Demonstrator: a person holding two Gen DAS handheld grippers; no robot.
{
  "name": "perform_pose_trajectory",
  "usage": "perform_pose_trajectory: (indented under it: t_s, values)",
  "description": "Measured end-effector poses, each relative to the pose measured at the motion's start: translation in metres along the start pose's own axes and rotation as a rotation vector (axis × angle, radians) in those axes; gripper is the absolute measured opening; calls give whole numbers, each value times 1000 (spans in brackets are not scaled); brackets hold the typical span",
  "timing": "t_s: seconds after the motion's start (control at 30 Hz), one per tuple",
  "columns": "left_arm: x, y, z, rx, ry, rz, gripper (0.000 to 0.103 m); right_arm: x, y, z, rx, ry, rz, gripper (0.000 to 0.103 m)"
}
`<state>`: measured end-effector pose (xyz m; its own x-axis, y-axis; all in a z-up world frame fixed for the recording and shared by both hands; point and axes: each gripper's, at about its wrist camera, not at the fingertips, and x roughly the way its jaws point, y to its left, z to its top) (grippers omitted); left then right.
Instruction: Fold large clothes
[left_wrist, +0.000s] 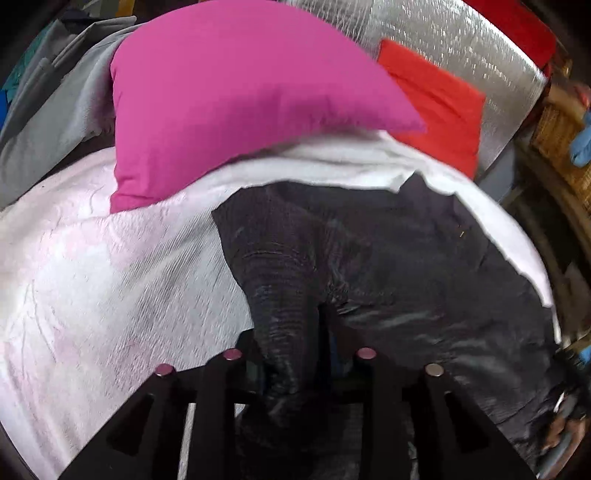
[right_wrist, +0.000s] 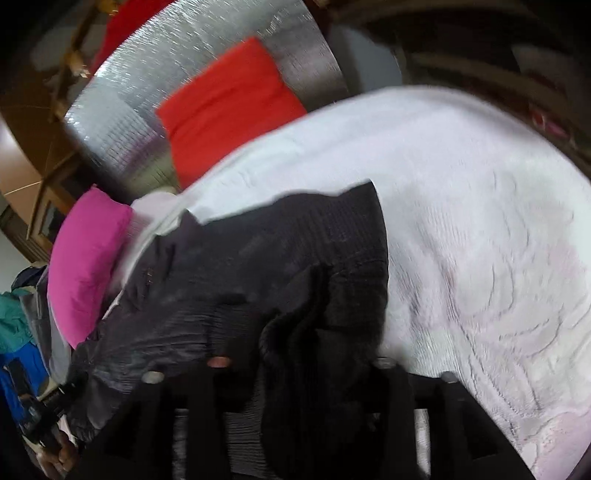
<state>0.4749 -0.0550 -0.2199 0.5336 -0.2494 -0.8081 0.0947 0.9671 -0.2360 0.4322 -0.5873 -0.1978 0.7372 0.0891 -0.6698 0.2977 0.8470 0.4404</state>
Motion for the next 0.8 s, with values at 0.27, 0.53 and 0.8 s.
perform_pose_trajectory:
  t_s: [0.27,0.53,0.8]
  values:
    - [-43,9,-15,19,4,13,58,-49,-26,-1,80,9,115,65]
    - [-108,31,-74,74,-13,16,61,-101,-46,-34,47,53,106,65]
    - [-163,61,-150,35,-11,-16,62,-166,-81,-112,88,92,190,71]
